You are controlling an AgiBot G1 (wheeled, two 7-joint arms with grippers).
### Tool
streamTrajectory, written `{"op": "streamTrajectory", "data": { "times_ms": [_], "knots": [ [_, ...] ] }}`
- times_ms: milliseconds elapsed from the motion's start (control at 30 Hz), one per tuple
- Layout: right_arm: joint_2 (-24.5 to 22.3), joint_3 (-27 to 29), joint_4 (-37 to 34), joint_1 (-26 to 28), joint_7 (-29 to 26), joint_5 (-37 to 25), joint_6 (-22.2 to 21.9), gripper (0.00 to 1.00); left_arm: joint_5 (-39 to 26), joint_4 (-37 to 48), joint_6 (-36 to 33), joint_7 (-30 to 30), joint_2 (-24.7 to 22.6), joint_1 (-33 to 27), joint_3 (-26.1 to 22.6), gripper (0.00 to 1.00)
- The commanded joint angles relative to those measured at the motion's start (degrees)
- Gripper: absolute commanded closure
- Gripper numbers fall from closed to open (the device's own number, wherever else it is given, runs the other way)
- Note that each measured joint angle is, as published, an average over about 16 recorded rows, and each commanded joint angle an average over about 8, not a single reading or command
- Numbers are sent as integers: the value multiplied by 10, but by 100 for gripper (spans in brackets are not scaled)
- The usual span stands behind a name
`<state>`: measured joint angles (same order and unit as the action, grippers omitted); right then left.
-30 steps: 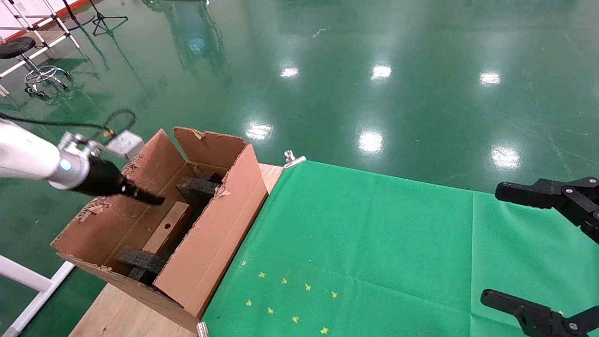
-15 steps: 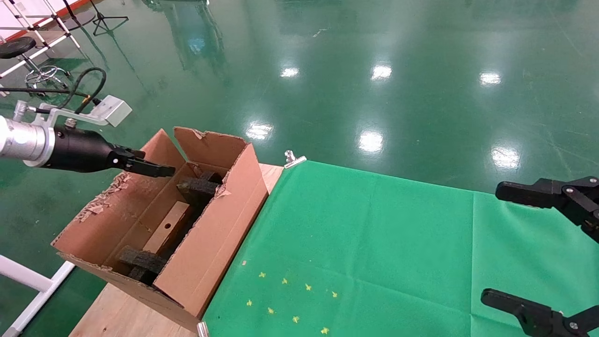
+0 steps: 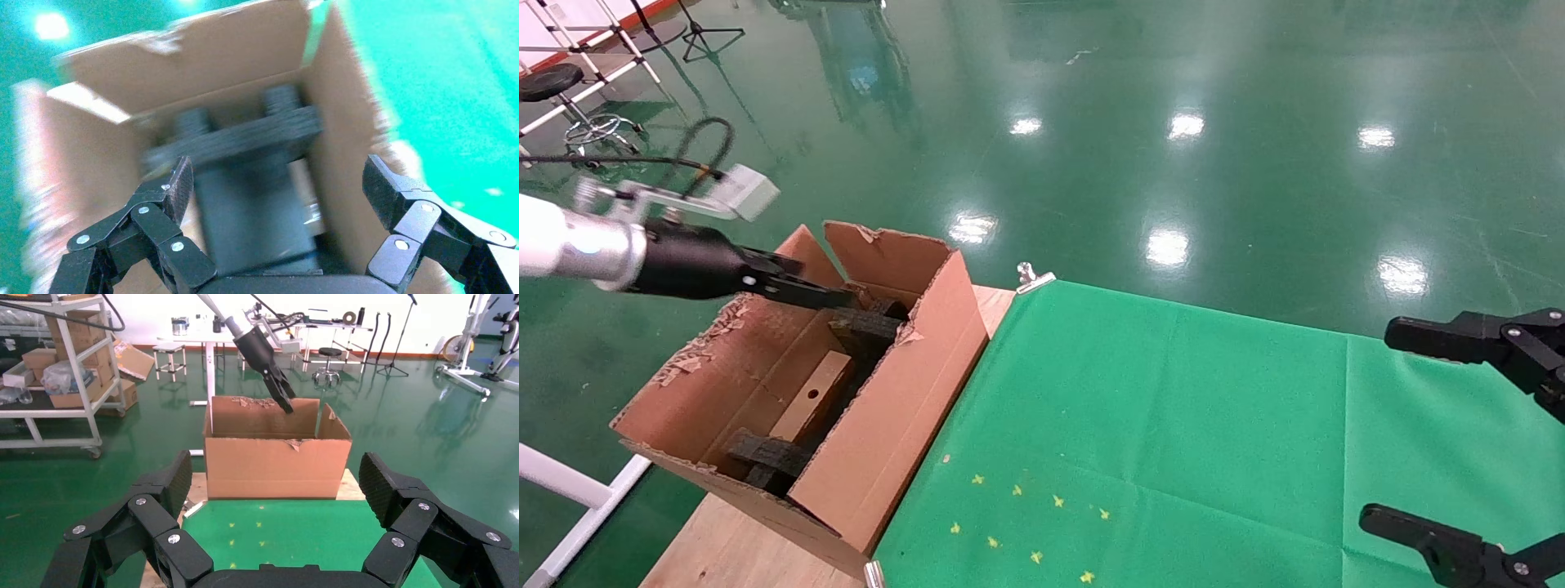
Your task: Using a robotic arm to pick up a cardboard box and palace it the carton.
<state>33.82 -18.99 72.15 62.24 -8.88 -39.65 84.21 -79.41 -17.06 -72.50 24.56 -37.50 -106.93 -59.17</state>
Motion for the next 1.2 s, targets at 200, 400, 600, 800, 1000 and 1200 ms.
{"op": "streamTrajectory", "data": {
  "times_ms": [200, 400, 600, 800, 1000, 1200],
  "knots": [
    [0, 0, 0, 0, 0, 0, 0, 0, 47, -71, -16, -17, 3, 57, 54, 0],
    [0, 0, 0, 0, 0, 0, 0, 0, 89, -133, -31, -33, 6, 107, 102, 0],
    [0, 0, 0, 0, 0, 0, 0, 0, 130, -196, -46, -48, 9, 157, 150, 0],
    [0, 0, 0, 0, 0, 0, 0, 0, 172, -259, -60, -63, 11, 208, 197, 0],
    [0, 0, 0, 0, 0, 0, 0, 0, 213, -321, -75, -78, 14, 258, 245, 0],
    [0, 0, 0, 0, 0, 0, 0, 0, 255, -384, -90, -94, 17, 308, 293, 0]
  ]
}}
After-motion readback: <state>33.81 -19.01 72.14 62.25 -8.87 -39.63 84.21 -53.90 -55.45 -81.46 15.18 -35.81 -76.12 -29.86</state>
